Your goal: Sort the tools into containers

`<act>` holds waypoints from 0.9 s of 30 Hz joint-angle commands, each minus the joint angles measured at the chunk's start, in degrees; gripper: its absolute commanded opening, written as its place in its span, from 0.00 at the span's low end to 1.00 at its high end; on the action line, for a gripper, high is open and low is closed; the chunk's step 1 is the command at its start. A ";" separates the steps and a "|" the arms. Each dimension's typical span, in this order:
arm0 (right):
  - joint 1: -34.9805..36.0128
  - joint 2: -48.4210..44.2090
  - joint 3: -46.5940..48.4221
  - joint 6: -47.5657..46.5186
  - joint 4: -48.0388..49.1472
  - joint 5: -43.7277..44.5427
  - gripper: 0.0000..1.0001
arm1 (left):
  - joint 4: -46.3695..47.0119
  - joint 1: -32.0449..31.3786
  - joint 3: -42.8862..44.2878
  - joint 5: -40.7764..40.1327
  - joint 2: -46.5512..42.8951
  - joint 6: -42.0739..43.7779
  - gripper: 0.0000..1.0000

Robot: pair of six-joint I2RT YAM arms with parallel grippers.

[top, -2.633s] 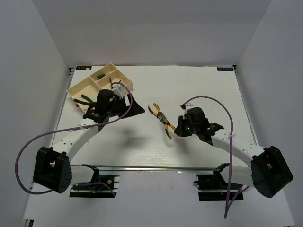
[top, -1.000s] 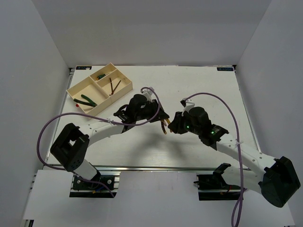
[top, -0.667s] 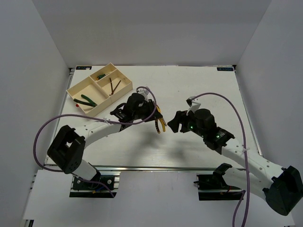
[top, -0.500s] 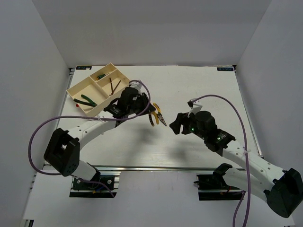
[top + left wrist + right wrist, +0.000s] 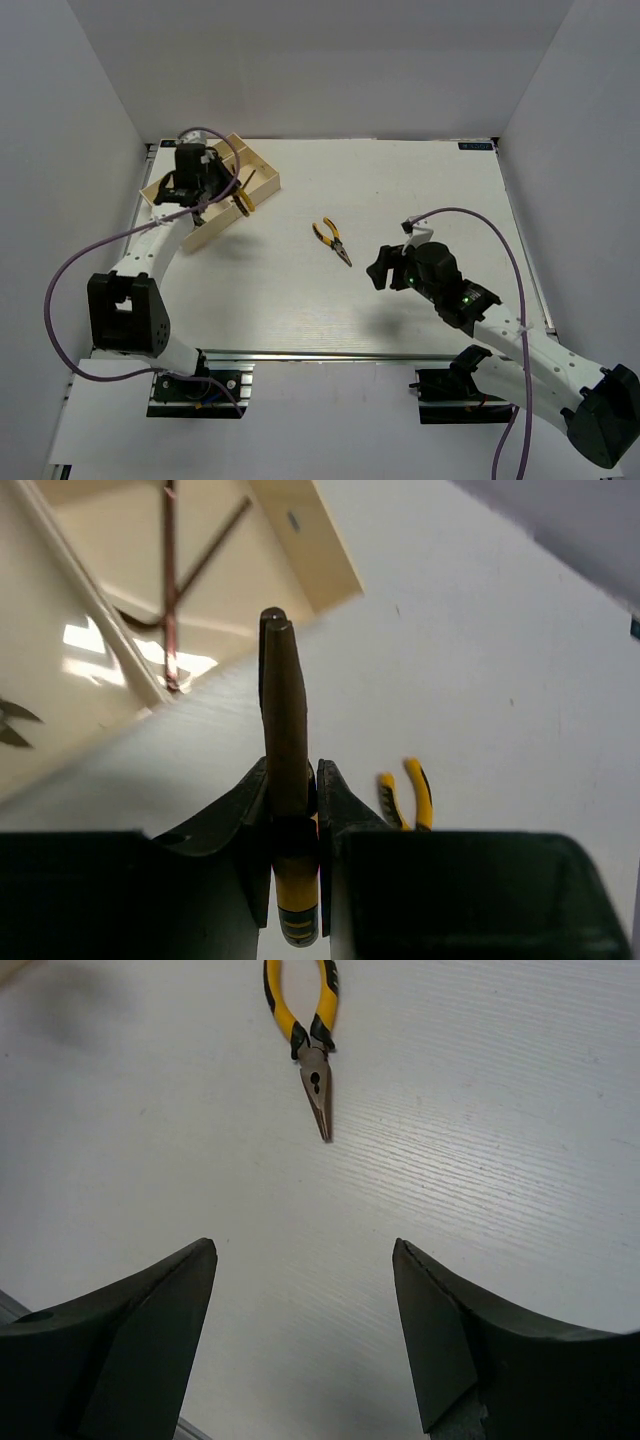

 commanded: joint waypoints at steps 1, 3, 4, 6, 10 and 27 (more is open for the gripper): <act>0.00 -0.59 -0.53 -1.50 0.62 2.58 0.77 | -0.69 6.24 6.51 1.48 0.94 3.42 0.00; 0.09 -0.59 -0.97 -1.85 0.88 2.93 0.78 | -1.05 8.54 9.32 2.01 3.40 3.68 0.00; 0.09 -0.59 -1.41 -1.94 1.41 3.20 0.78 | -1.05 10.29 10.11 2.36 4.19 4.21 0.00; -0.17 -0.50 -1.59 -2.64 1.94 4.07 0.78 | -0.96 11.80 12.49 2.19 6.65 4.65 0.00; -0.08 0.29 -1.94 -3.78 2.73 5.13 0.79 | -0.26 15.40 15.04 2.62 11.04 4.48 0.00; -0.08 9.87 -0.01 -5.98 7.74 6.28 0.80 | 3.09 20.51 14.34 4.38 20.28 4.03 0.59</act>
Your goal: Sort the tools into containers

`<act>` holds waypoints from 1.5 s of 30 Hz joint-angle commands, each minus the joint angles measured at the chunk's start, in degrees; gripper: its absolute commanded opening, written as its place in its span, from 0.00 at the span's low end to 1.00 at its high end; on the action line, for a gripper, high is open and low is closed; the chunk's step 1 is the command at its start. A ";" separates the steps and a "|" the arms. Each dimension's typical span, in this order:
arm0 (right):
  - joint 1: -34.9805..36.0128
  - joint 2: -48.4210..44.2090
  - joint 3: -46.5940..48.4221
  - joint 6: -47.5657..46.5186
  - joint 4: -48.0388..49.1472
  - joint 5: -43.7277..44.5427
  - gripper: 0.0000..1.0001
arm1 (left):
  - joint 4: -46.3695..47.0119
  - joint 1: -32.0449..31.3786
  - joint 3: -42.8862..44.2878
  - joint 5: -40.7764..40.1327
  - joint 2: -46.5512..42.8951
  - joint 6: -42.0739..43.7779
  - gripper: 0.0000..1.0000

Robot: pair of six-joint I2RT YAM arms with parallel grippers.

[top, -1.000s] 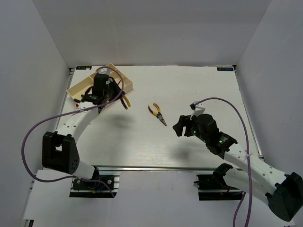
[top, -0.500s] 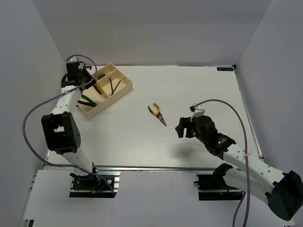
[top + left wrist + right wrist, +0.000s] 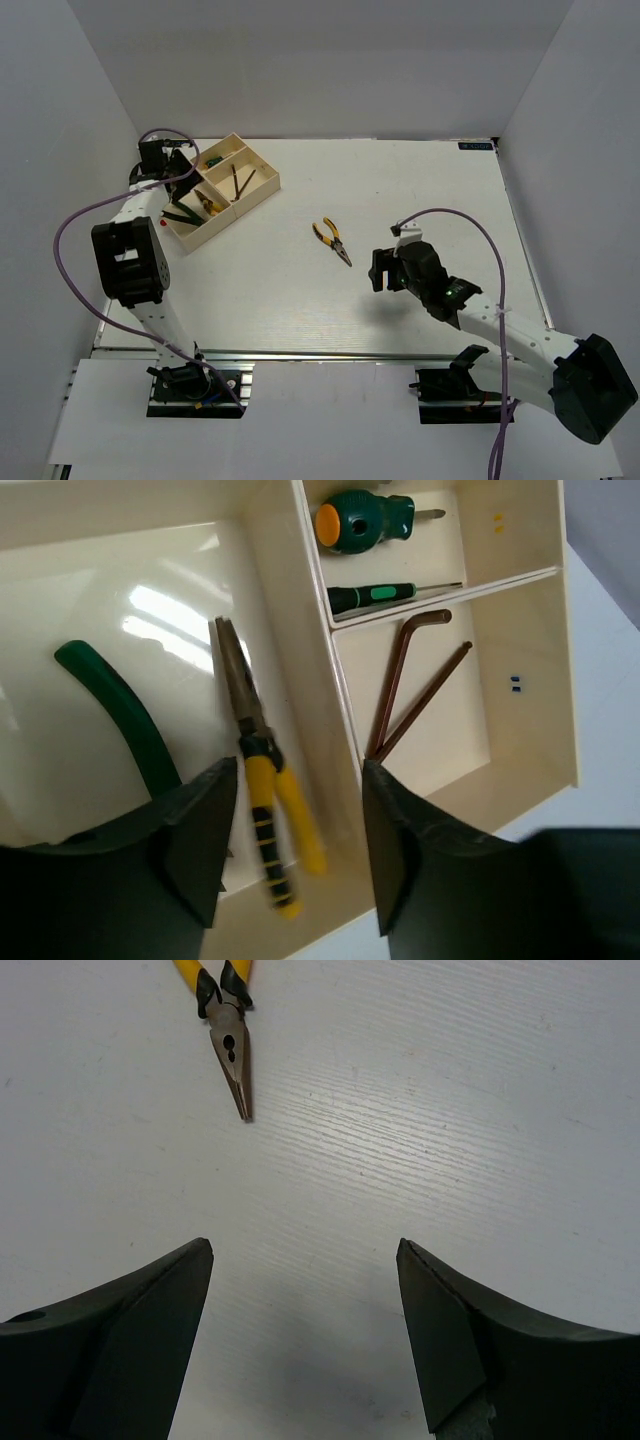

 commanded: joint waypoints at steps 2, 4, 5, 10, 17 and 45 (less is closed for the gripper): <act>-0.02 1.83 2.29 -1.15 4.03 0.48 0.80 | 2.56 0.70 -1.83 1.39 -4.22 0.12 0.75; -0.02 2.62 2.82 -1.67 4.11 0.48 0.80 | 3.52 0.70 -2.89 1.56 -5.71 0.03 0.83; 0.16 3.06 3.17 -1.94 4.20 0.48 0.80 | 3.61 0.70 -3.50 1.56 -6.24 0.03 0.87; -0.02 6.84 6.24 -3.34 4.11 0.04 0.79 | 2.04 -0.17 -4.82 1.57 -10.28 1.53 0.94; -0.02 16.66 12.13 -6.15 3.50 -2.50 0.78 | 0.45 -2.45 -14.75 8.15 -21.34 1.88 0.98; 0.33 51.14 38.50 -5.11 -3.71 -7.08 0.70 | -5.00 -8.52 -44.20 16.59 -53.27 7.07 0.98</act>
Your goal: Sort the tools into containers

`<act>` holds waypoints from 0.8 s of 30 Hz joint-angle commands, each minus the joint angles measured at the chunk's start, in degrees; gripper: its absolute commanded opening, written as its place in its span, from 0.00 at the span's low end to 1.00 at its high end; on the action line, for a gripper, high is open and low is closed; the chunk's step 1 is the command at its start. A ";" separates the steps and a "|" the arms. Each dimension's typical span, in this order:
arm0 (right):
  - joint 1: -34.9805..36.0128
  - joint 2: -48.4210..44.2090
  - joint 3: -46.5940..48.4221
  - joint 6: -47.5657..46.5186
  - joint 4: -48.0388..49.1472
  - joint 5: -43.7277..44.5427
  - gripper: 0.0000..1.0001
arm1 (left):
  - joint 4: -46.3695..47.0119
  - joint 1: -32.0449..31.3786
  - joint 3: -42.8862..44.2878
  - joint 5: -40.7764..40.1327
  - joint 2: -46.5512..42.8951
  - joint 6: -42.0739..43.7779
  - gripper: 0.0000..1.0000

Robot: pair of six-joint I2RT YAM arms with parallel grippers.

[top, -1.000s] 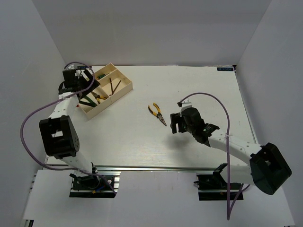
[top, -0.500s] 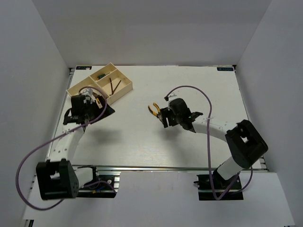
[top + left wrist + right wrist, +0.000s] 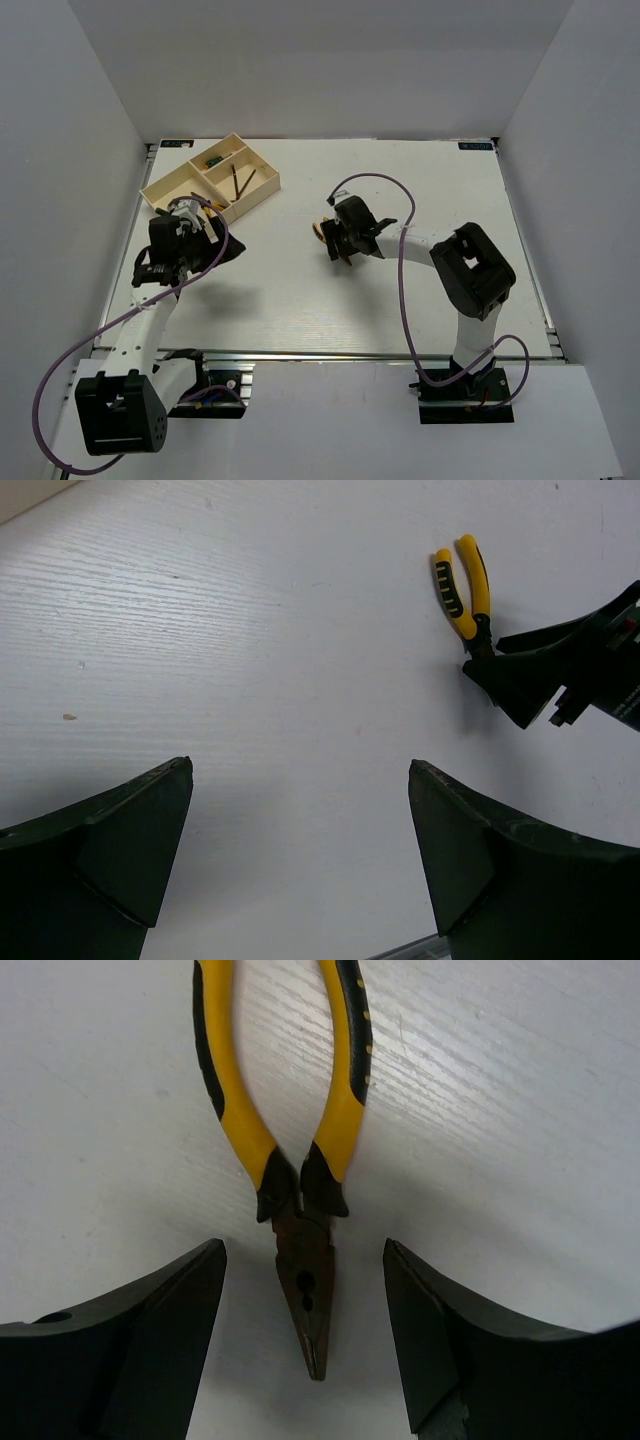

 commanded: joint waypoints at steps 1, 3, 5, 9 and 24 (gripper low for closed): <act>0.27 2.05 2.33 0.84 -1.63 -0.41 0.69 | 0.58 -0.28 0.39 1.60 -0.86 0.97 0.98; 0.27 2.40 1.89 1.37 -1.37 -0.50 0.67 | 0.40 -0.28 0.47 1.25 -1.21 0.97 0.98; 0.27 3.02 1.45 1.63 -1.54 -0.41 0.64 | 0.49 -0.28 0.39 1.33 -1.29 0.97 0.98; 0.36 3.46 1.10 1.89 -2.33 -0.32 0.52 | 0.57 -0.28 0.47 1.42 -1.56 0.97 0.98; 1.94 3.90 1.45 -0.83 -8.49 3.72 0.00 | 2.50 -0.28 1.88 6.07 1.87 -1.13 0.98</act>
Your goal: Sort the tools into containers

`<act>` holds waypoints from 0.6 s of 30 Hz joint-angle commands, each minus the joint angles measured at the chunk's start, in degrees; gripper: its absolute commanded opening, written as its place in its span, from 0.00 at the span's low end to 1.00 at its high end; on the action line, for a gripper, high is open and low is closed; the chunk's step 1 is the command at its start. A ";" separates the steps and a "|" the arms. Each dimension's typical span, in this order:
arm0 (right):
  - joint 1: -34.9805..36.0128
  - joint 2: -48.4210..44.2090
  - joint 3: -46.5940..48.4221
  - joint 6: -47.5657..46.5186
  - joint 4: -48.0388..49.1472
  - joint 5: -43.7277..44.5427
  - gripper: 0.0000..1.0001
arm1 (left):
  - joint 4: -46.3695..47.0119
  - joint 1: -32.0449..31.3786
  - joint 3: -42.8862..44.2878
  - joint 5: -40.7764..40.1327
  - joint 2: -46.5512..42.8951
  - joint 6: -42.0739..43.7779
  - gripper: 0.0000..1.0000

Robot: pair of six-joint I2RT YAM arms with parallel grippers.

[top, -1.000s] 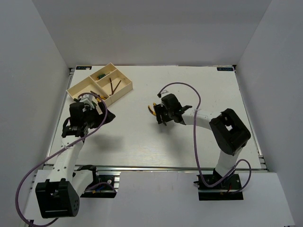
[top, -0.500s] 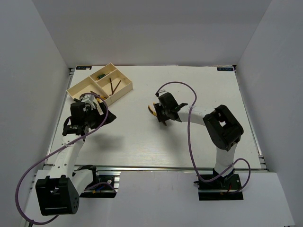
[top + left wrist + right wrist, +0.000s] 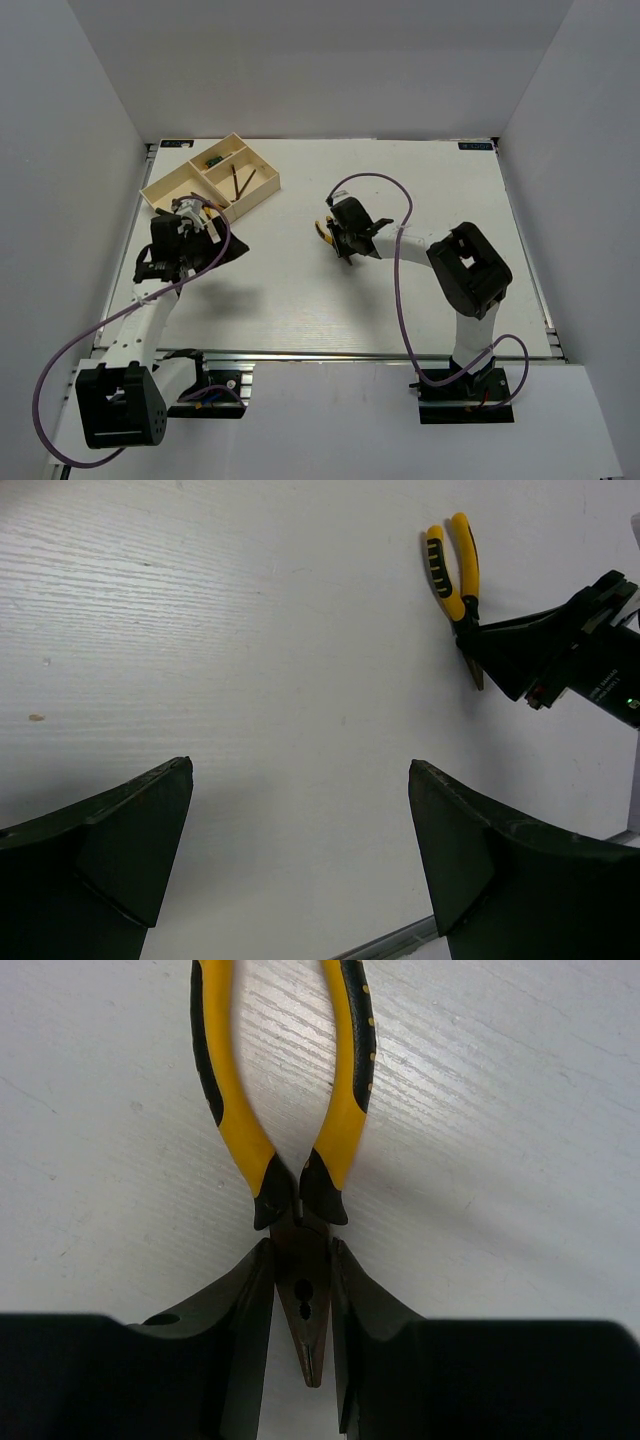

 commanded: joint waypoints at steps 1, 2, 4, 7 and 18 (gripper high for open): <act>0.89 1.95 -0.39 -0.72 -6.94 -0.43 0.00 | 2.35 -0.28 1.97 4.04 0.40 -1.18 0.98; 1.06 0.91 -0.39 -0.54 -6.76 -0.43 0.00 | 2.97 -0.81 2.05 4.83 0.84 -1.62 0.98; 1.41 -0.76 -1.17 -0.28 -5.45 -0.52 0.00 | 3.58 -0.81 2.23 5.28 0.85 -3.20 0.98; 2.29 -5.24 -3.02 1.03 -2.91 -0.87 0.00 | 7.09 -1.86 1.27 5.81 -0.12 -6.89 0.98; 5.19 -18.43 -7.94 5.34 1.41 -3.95 0.00 | 17.21 -11.69 2.75 5.20 7.08 -15.77 0.95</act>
